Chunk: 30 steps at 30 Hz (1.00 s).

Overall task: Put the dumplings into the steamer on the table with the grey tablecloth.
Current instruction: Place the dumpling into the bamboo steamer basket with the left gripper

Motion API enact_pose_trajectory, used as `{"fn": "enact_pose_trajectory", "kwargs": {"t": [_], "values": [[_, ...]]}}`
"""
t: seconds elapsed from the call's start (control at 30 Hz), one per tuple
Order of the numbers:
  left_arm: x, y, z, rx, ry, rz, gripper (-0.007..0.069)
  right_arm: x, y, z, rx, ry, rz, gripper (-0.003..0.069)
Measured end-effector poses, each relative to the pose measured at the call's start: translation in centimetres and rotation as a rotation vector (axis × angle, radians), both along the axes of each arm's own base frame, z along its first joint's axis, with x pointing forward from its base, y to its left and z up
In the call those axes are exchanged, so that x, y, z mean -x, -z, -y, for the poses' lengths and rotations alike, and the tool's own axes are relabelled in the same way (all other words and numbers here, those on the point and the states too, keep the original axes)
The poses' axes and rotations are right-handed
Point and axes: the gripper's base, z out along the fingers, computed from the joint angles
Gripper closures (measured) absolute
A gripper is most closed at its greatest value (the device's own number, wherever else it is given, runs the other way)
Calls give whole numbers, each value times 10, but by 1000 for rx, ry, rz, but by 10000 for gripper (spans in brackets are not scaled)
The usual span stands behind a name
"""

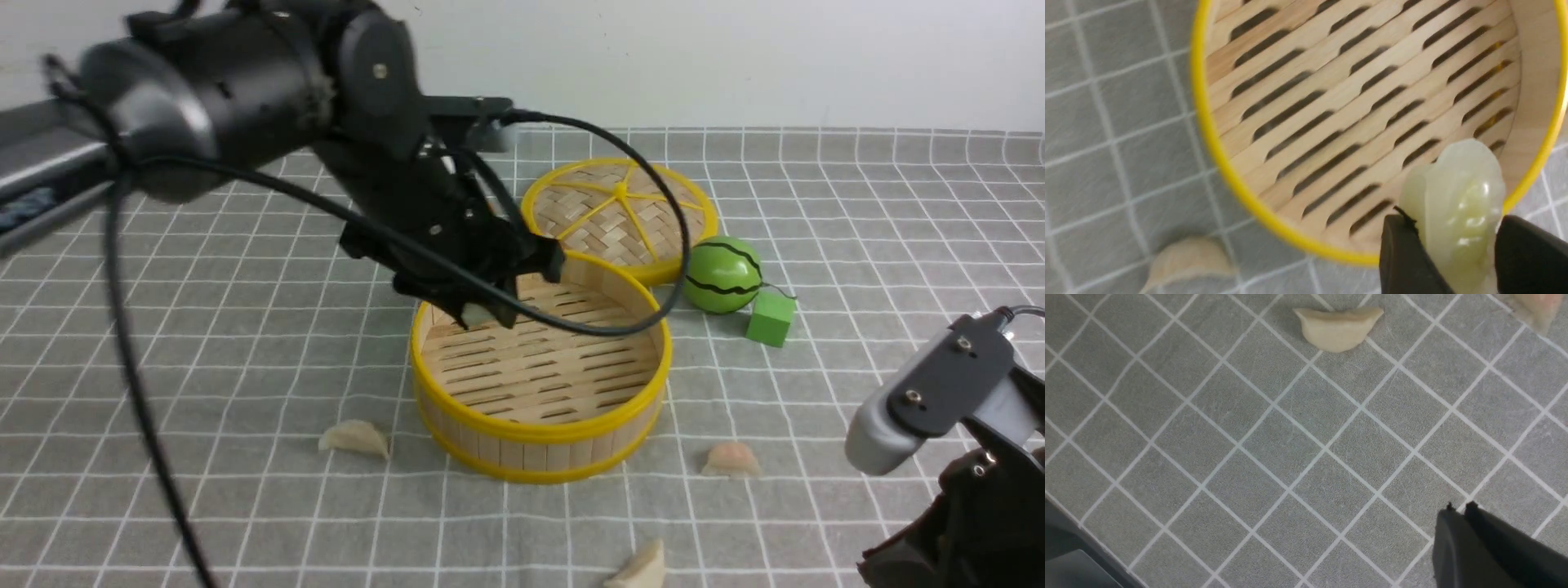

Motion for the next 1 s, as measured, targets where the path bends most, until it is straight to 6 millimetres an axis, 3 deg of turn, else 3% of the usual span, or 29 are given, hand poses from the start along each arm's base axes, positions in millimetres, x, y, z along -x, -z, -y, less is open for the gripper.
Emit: {"fn": "enact_pose_trajectory", "kwargs": {"t": [0.13, 0.3, 0.5, 0.6, 0.7, 0.8, 0.97, 1.0], "values": [[-40, 32, 25, 9, -32, -44, 349, 0, 0, 0, 2, -1, -5, 627], [-69, 67, 40, -28, -32, -63, 349, 1, 0, 0, 3, -2, -7, 618], [-74, 73, 42, -35, -32, -59, 341, 1, 0, 0, 3, -2, -8, 617], [-73, 70, 41, -42, -30, -62, 228, 1, 0, 0, 3, -2, -8, 617], [-67, 57, 37, -53, -28, -70, 101, 1, 0, 0, 3, -2, -8, 617], [-59, 27, 31, -56, -26, -41, 31, 1, 0, 0, 3, -2, -8, 614], [-36, -39, 11, -72, -35, 68, 34, 1, 0, 0, 0, -1, -9, 607], [-27, -61, 3, -76, -38, 117, 45, 1, 0, 0, 0, -1, -9, 606]]}}
